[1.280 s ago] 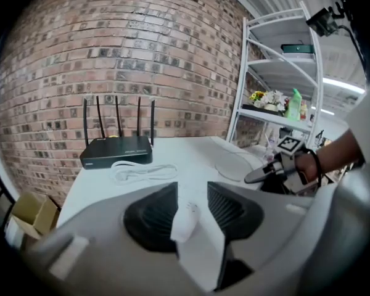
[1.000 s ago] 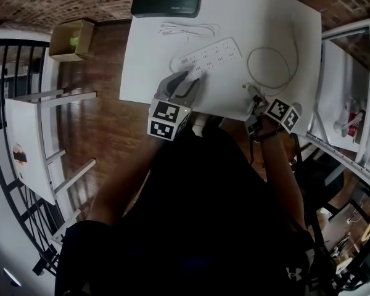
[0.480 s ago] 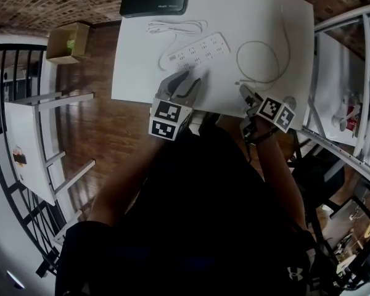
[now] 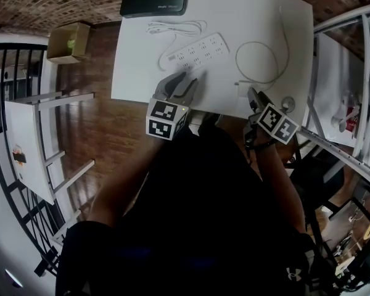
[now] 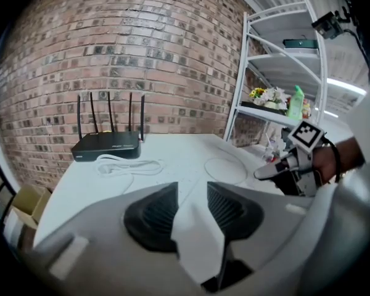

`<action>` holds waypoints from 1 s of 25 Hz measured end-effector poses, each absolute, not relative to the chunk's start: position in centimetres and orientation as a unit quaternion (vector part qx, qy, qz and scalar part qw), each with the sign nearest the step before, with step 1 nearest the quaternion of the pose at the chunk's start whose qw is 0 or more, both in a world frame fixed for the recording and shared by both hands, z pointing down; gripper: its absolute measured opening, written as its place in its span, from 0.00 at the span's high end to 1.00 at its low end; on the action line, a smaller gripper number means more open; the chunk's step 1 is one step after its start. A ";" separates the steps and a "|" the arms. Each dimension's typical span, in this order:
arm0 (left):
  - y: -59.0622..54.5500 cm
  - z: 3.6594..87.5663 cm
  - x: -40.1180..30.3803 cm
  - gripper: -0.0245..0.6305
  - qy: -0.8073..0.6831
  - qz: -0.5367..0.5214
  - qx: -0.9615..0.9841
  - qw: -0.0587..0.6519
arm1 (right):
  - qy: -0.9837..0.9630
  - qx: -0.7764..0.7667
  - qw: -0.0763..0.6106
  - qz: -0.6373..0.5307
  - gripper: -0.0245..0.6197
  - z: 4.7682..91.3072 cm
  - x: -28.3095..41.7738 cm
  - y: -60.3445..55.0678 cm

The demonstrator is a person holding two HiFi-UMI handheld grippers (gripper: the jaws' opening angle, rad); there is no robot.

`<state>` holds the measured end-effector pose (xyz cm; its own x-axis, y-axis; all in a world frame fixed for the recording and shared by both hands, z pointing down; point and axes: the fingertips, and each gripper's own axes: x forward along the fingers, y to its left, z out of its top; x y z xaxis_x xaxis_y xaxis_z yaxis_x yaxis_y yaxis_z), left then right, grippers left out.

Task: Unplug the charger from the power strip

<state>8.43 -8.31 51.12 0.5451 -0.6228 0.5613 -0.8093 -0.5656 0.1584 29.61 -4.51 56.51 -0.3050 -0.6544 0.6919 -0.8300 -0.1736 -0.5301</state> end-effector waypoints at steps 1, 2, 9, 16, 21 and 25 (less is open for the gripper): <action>-8.2 51.1 8.4 0.74 -0.421 0.227 0.854 0.207 | -0.650 0.582 0.087 0.481 0.75 55.7 29.3 -5.0; -8.1 51.0 8.3 0.74 -0.423 0.225 0.853 0.209 | -0.665 0.578 0.085 0.466 0.84 54.9 28.8 -5.4; -6.1 49.8 8.5 0.78 -0.418 0.203 0.858 0.217 | -0.773 0.503 0.094 0.376 0.94 51.2 23.0 -5.9; -5.8 45.8 8.7 0.80 -0.368 0.161 0.897 0.186 | -0.778 0.544 0.117 0.292 0.94 47.5 22.5 -5.2; -4.8 43.0 7.1 0.81 -0.344 0.127 0.911 0.189 | -0.756 0.590 0.131 0.252 0.94 45.9 22.2 -4.1; -4.2 42.9 4.5 0.81 -0.342 0.119 0.912 0.192 | -0.745 0.610 0.138 0.231 0.94 45.2 20.8 -3.2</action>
<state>4.52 -4.19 42.93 0.7382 -0.5776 0.3486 -0.6692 -0.6925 0.2696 20.77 -3.24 45.22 -0.2170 -0.8456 0.4878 -0.9731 0.1481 -0.1762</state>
